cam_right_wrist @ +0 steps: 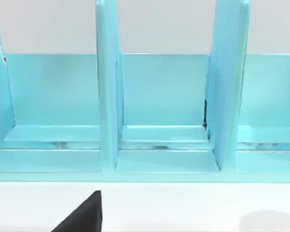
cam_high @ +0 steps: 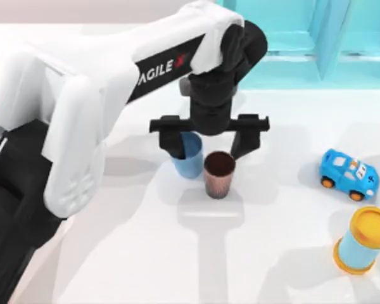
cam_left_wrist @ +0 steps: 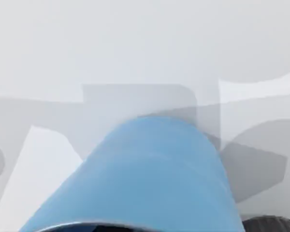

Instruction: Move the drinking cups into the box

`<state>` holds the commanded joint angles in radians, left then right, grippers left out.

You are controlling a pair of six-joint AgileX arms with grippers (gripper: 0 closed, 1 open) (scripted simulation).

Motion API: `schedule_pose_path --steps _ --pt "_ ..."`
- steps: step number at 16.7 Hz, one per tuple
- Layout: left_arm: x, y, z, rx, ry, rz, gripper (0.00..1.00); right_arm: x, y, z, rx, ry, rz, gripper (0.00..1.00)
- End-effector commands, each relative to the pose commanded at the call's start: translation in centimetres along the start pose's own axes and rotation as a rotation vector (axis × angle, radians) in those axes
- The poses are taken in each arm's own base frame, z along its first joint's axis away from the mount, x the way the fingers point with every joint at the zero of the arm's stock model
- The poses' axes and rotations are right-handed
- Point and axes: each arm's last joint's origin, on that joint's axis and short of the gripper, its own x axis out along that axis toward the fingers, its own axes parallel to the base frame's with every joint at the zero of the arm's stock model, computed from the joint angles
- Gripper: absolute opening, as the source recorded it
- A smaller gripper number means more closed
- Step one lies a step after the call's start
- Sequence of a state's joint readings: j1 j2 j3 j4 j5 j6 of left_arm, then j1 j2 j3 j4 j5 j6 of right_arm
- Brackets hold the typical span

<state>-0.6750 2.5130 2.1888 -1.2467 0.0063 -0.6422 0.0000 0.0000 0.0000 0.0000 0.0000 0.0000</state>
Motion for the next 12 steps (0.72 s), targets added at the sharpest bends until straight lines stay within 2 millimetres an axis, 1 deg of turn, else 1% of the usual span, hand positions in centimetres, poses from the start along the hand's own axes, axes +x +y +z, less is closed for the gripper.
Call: schedule_pose_path --steps 8,9,12 --pt "0.0 0.0 0.0 0.0 0.0 0.0 0.02 0.0 0.0 0.0 0.0 0.0 0.0 1.0" --pt "0.0 0.0 0.0 0.0 0.0 0.0 0.0 0.0 0.0 0.0 0.0 0.0 0.0 1.0" --pt "0.0 0.0 0.0 0.0 0.0 0.0 0.0 0.0 0.0 0.0 0.0 0.0 0.0 1.0"
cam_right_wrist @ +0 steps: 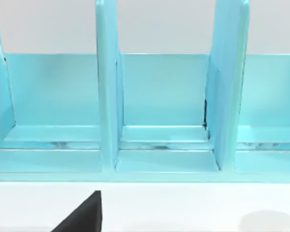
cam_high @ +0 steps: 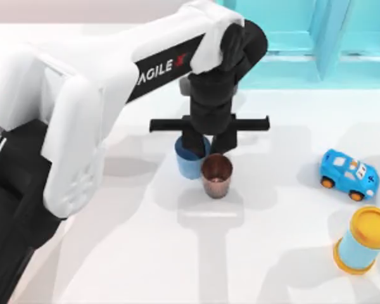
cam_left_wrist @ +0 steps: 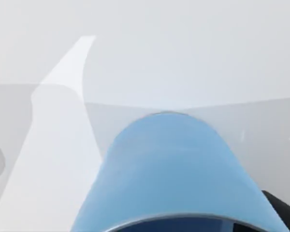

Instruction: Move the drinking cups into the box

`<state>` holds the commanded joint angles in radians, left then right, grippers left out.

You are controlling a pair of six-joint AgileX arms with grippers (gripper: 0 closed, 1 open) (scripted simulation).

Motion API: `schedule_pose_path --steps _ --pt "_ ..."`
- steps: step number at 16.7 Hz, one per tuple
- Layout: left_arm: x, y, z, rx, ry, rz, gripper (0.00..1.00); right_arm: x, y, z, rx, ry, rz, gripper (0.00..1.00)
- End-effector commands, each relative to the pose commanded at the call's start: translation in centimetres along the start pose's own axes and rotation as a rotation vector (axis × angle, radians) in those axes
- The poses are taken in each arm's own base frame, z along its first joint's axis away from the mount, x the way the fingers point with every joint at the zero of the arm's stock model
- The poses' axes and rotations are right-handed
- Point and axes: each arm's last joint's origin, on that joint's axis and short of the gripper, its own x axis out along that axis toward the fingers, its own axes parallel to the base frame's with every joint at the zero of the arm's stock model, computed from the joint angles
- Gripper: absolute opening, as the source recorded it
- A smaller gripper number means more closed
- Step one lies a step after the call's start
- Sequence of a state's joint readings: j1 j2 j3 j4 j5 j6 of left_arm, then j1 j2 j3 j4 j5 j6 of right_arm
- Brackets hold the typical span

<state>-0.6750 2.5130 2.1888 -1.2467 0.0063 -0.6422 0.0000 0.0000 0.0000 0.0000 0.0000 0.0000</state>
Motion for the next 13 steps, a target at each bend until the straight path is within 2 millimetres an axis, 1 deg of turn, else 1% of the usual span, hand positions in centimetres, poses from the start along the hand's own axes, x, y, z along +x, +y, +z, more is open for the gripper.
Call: schedule_pose_path --steps 6,7,8,9,10,12,13 --pt "0.0 0.2 0.0 0.001 0.003 0.003 0.0 0.0 0.0 0.0 0.0 0.0 0.0 1.0" --pt "-0.3 0.8 0.1 0.001 0.014 0.011 0.0 0.0 0.0 0.0 0.0 0.0 0.0 1.0" --pt "-0.8 1.9 0.3 0.001 0.027 0.02 0.0 0.0 0.0 0.0 0.0 0.0 0.0 1.0" --pt "-1.9 3.0 0.5 0.001 0.03 0.021 0.0 0.0 0.0 0.0 0.0 0.0 0.0 1.0" --pt "-3.5 4.0 0.6 0.0 0.017 0.012 0.0 0.0 0.0 0.0 0.0 0.0 0.0 1.0" --pt "-7.5 6.1 0.4 0.001 -0.029 -0.017 0.0 0.0 0.0 0.0 0.0 0.0 0.0 1.0" --pt "-8.8 7.5 0.3 0.001 -0.032 -0.018 0.0 0.0 0.0 0.0 0.0 0.0 0.0 1.0"
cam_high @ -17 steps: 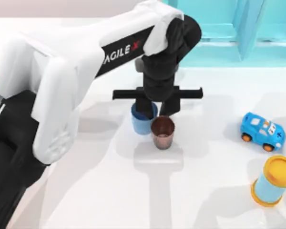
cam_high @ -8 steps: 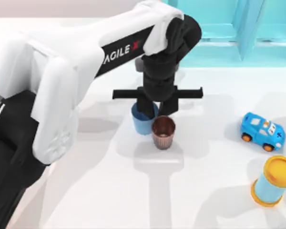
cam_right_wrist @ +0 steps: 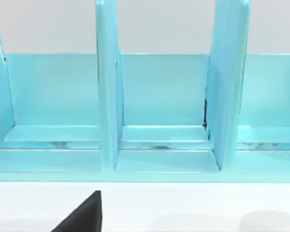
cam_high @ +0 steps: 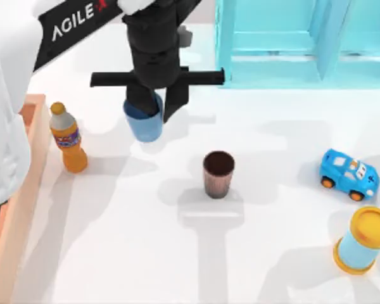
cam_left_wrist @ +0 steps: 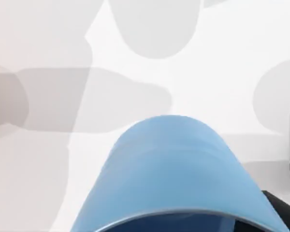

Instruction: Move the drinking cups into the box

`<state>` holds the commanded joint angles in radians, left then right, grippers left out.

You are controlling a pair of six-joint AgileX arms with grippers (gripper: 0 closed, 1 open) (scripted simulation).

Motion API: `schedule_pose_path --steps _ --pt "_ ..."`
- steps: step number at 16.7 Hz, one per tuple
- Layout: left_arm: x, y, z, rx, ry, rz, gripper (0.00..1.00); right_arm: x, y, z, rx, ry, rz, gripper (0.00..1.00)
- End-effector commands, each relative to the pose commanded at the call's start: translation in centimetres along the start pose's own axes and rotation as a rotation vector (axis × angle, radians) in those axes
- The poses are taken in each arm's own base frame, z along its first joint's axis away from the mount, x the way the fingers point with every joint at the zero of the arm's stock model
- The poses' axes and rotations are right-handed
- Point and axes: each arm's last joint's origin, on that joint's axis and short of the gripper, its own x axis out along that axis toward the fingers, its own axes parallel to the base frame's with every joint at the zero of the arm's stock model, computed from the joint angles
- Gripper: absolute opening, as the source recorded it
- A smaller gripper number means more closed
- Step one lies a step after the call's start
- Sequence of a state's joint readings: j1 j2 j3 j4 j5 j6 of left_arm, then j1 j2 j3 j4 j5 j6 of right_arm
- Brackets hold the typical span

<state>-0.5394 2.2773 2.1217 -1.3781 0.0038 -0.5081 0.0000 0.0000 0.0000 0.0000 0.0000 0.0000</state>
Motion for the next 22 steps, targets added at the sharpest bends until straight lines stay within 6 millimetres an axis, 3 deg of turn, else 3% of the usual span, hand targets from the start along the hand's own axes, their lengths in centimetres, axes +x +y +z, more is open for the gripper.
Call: schedule_pose_path --steps 2,7,9,11,15,19,22 --pt "-1.2 2.2 -0.1 0.0 0.021 0.012 0.0 0.0 0.0 0.0 0.0 0.0 0.0 1.0" --pt "-1.3 2.4 -0.2 0.005 0.027 0.017 0.0 0.0 0.0 0.0 0.0 0.0 0.0 1.0" --pt "-1.8 3.7 -0.3 0.012 0.03 0.014 0.0 0.0 0.0 0.0 0.0 0.0 0.0 1.0" --pt "-2.7 6.6 -0.6 0.017 0.032 0.016 0.0 0.0 0.0 0.0 0.0 0.0 0.0 1.0" --pt "-4.8 15.1 -3.5 0.008 0.048 0.029 0.0 0.0 0.0 0.0 0.0 0.0 0.0 1.0" --pt "-6.8 23.0 -9.5 -0.006 0.023 0.039 0.0 0.0 0.0 0.0 0.0 0.0 0.0 1.0" --pt "-6.9 26.7 -14.6 -0.01 0.013 0.045 0.0 0.0 0.0 0.0 0.0 0.0 0.0 1.0"
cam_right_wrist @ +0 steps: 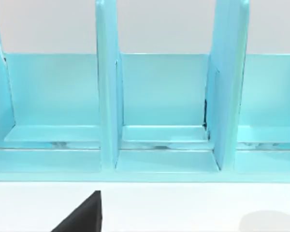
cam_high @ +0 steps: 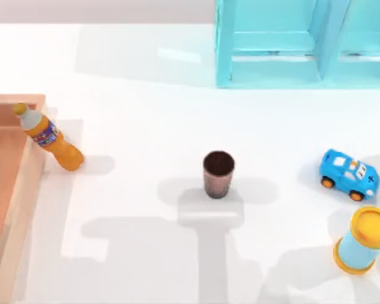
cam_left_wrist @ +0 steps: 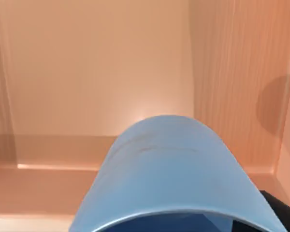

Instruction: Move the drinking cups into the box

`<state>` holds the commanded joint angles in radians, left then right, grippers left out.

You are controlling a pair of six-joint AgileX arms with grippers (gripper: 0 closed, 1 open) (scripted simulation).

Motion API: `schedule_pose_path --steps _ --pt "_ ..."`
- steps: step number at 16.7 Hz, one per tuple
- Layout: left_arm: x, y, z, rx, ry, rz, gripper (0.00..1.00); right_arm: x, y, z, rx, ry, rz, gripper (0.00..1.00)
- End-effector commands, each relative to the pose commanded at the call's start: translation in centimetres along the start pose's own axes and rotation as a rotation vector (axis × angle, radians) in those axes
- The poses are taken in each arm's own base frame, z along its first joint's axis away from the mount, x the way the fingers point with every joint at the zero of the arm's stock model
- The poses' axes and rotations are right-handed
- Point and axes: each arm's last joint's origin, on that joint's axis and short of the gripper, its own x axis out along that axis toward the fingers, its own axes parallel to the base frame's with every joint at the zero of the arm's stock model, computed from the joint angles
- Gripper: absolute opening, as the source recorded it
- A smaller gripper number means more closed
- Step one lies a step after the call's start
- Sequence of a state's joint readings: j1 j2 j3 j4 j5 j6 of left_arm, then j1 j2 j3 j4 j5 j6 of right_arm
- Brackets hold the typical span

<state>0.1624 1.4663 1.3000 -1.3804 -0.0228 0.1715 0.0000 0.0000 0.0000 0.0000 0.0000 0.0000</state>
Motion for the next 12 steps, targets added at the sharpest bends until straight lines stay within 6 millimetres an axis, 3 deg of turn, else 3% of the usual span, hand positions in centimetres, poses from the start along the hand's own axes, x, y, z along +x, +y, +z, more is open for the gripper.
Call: schedule_pose_path --steps 4,9,12 --pt "0.5 1.4 -3.0 0.01 0.004 -0.001 0.0 0.0 0.0 0.0 0.0 0.0 0.0 1.0" --pt "0.6 1.4 -2.9 0.015 0.009 -0.001 0.0 0.0 0.0 0.0 0.0 0.0 0.0 1.0" --pt "2.4 1.6 -2.8 0.015 0.011 -0.002 0.0 0.0 0.0 0.0 0.0 0.0 0.0 1.0"
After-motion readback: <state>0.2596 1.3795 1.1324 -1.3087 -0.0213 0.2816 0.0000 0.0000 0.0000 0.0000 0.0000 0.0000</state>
